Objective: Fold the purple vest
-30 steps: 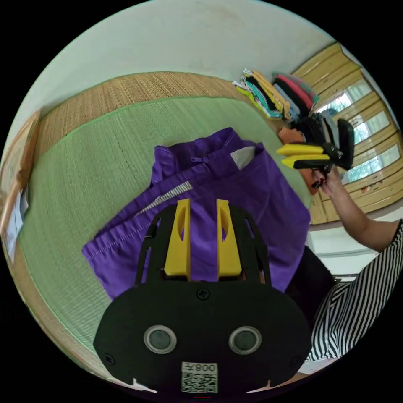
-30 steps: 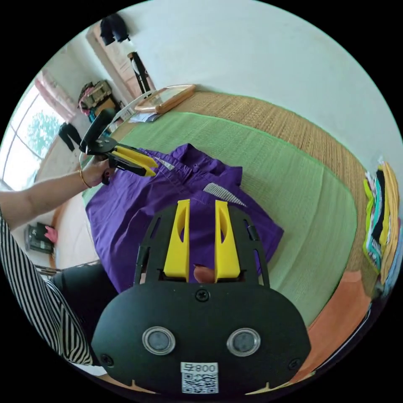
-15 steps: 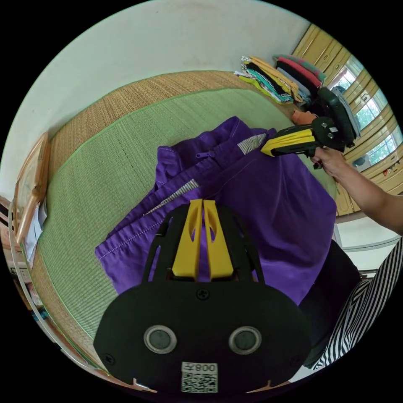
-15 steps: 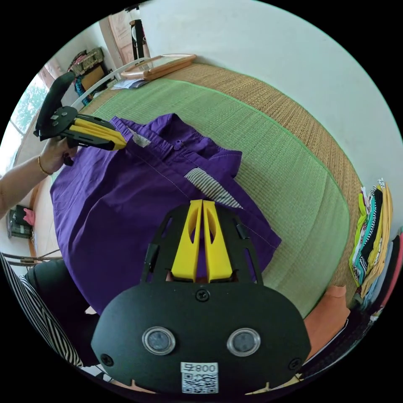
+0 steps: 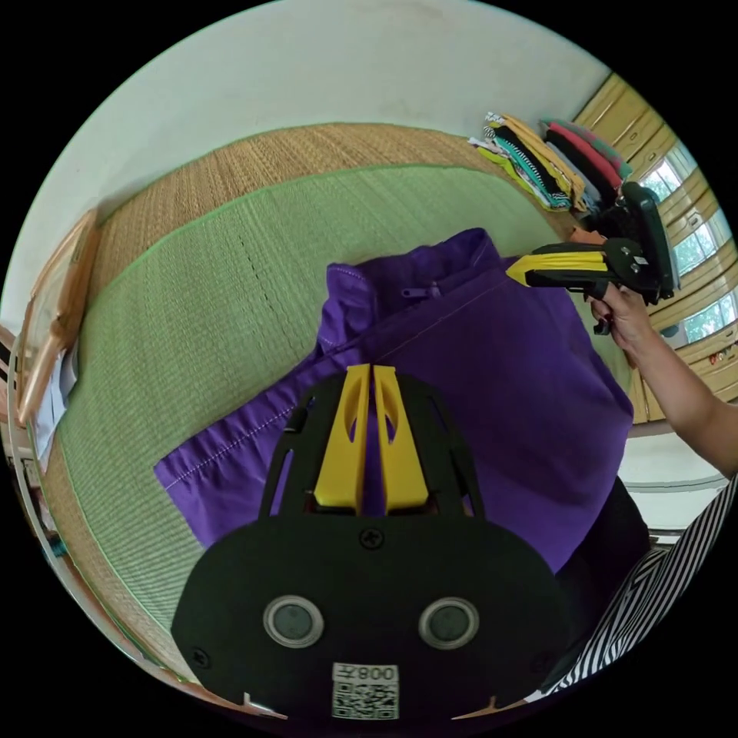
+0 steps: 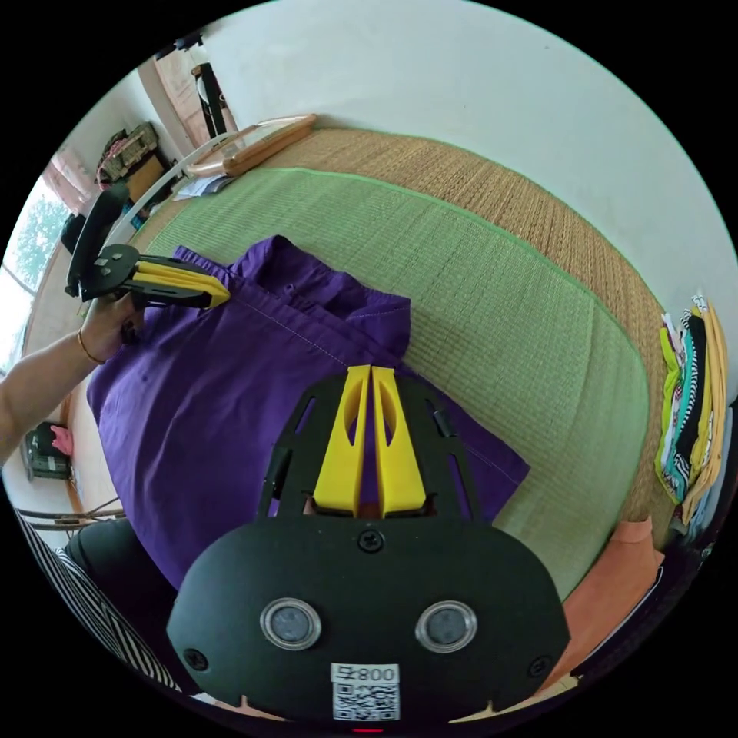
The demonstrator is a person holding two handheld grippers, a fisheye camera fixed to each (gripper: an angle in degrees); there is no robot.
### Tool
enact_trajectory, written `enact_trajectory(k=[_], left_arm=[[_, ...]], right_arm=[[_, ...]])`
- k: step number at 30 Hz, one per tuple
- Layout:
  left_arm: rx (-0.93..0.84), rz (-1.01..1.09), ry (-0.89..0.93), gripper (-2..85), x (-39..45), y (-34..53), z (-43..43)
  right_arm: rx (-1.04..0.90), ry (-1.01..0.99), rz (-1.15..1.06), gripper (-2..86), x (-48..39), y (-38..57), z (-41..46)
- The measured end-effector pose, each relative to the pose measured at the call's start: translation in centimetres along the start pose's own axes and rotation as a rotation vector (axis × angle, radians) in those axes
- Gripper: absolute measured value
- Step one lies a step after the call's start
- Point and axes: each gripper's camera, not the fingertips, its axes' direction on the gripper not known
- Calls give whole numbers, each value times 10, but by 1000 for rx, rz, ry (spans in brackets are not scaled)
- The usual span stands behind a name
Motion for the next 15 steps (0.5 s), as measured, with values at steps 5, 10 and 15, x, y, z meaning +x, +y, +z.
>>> enact_trajectory(k=[5,10,15], left_arm=[[68,-33,23,21,-2,21,3],[159,-74,41,23,-12,59,-3],[68,-190,8,11,-39,83,43]], right_arm=[[78,5,48,2,14,6,-30],[184,-77,31,5,16,31,-68],[-24,-1,37,-1,20,26,5]])
